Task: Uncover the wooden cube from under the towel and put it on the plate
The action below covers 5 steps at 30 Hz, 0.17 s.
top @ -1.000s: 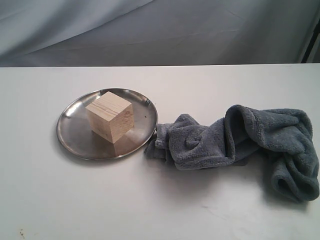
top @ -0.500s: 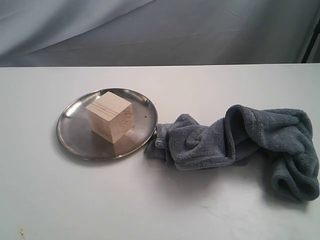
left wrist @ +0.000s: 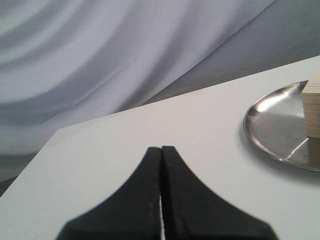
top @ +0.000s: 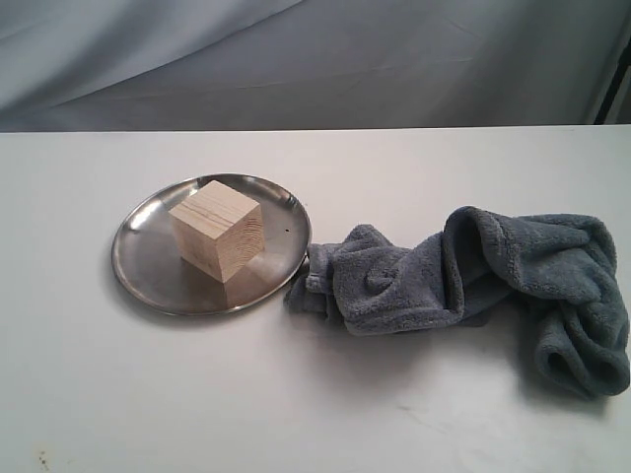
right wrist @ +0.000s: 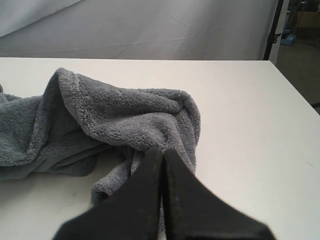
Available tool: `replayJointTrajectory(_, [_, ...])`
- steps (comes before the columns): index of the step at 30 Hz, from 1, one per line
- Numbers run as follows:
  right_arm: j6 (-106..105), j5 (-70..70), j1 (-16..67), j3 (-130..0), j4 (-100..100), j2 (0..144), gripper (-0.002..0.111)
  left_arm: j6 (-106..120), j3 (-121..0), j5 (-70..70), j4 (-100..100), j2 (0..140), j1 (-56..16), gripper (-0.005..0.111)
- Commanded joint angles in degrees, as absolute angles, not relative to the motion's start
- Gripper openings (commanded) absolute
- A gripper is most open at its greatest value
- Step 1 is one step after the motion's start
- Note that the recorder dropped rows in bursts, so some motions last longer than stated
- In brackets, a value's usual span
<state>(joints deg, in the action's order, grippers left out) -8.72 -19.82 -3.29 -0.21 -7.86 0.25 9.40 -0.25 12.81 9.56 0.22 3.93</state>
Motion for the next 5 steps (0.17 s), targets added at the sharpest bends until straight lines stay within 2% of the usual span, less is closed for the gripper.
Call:
replayJointTrajectory(1, [-8.66, -20.01, -3.42, 0.0, -8.23, 0.0, 0.0, 9.24, 0.0, 12.22, 9.59, 0.0, 4.07, 0.0])
replayJointTrajectory(5, [-8.66, -20.01, -3.42, 0.0, -8.23, 0.0, 0.0, 9.24, 0.0, 12.22, 9.59, 0.0, 4.07, 0.0])
